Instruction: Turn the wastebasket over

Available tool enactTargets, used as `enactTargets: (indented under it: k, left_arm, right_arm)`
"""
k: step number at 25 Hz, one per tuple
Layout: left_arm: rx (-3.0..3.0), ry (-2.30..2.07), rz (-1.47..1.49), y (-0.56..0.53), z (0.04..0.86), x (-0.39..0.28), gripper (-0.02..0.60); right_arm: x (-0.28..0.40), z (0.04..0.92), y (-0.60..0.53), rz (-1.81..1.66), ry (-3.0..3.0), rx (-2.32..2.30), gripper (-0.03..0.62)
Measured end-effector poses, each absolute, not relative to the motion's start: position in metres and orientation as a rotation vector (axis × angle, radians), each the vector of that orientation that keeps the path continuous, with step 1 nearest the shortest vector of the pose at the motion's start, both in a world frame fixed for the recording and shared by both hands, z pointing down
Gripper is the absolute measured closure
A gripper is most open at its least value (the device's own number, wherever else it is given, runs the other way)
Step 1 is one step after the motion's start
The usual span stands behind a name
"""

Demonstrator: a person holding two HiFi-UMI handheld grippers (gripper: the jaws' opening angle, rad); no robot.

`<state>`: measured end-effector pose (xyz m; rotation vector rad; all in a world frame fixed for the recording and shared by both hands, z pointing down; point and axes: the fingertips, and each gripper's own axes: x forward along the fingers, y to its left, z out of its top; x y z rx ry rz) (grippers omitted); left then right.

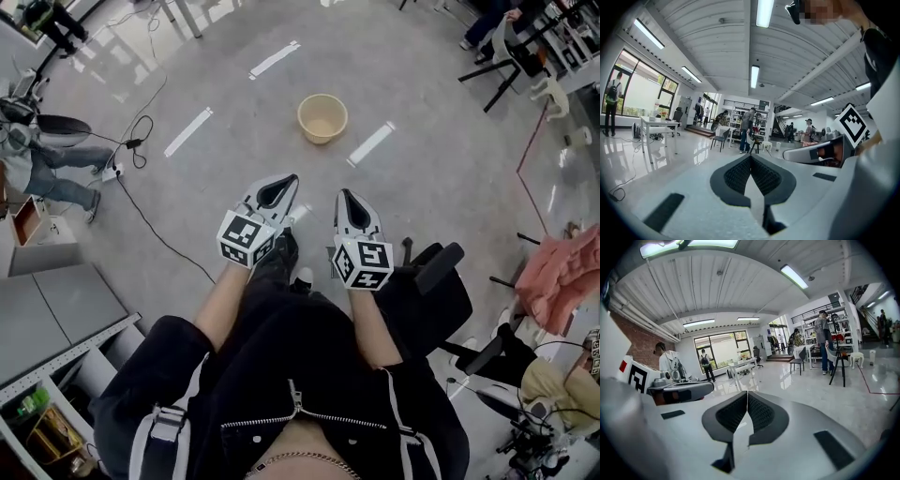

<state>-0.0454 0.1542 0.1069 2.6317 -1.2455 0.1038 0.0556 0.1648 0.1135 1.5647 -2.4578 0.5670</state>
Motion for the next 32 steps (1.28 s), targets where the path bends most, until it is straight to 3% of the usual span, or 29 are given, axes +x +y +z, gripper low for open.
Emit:
enactTargets:
  k: [15,32]
  left_arm:
    - [2.696,-1.11,0.1,-0.034,0.112,-0.087,0.577]
    - [2.713,-1.091,0.139,-0.17,0.135,-0.051,0.577]
  right_arm:
    - [0.011,0.118,-0.011,0.52,-2.364,1.627,0.582]
    - [0.06,0.149,-0.133,0.613,-2.323,1.651,0.582]
